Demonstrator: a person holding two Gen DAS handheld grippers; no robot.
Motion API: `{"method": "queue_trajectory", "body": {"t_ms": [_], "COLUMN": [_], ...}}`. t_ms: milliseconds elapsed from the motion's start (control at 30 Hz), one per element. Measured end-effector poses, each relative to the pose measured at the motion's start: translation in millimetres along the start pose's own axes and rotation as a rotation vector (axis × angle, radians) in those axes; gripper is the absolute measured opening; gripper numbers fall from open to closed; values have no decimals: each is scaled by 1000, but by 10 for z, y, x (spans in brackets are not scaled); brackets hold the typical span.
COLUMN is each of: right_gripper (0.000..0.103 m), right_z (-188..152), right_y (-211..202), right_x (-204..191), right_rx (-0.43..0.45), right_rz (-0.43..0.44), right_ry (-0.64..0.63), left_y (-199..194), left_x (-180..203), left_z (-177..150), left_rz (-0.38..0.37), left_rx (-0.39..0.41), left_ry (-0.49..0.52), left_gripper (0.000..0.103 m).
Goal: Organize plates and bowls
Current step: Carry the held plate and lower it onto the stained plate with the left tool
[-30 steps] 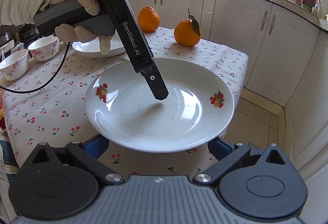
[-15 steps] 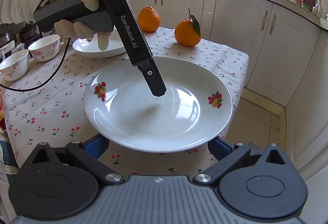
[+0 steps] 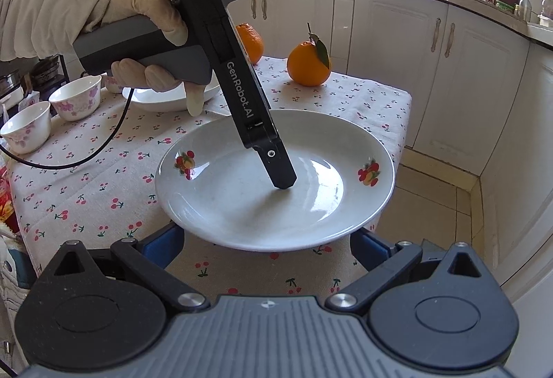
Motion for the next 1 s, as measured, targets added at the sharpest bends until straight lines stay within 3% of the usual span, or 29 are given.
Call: {"method": "queue_trajectory", "body": {"t_ms": [533,800,1000], "right_gripper": [103,103,103], "right_z": [0,2,15], "right_y": [-108,-5,-1], "right_x": [-55,-85,-161], "right_rx": [31,12,0], "right_rz": [11,25,11], "right_ry": [16,8,-24], "left_y": [-74,-264,-394], "left_x": [-13,-91,-195], "left_z": [-79,-174,-269], "left_rz": [44,59,63], "left_rx": [-33,-7,57], "left_ry": [0,0,-28], "left_gripper": [96,96,96]}}
Point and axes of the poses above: each gripper's, at about its wrist camera, not at the fingertips, and y roughly the way its jaws point, x to its right, z to its top, the point moved 5 cm from there along y, roughly the way its jaws point, and after that the axes turned 12 degrees about -y, right-handed, at the moved point
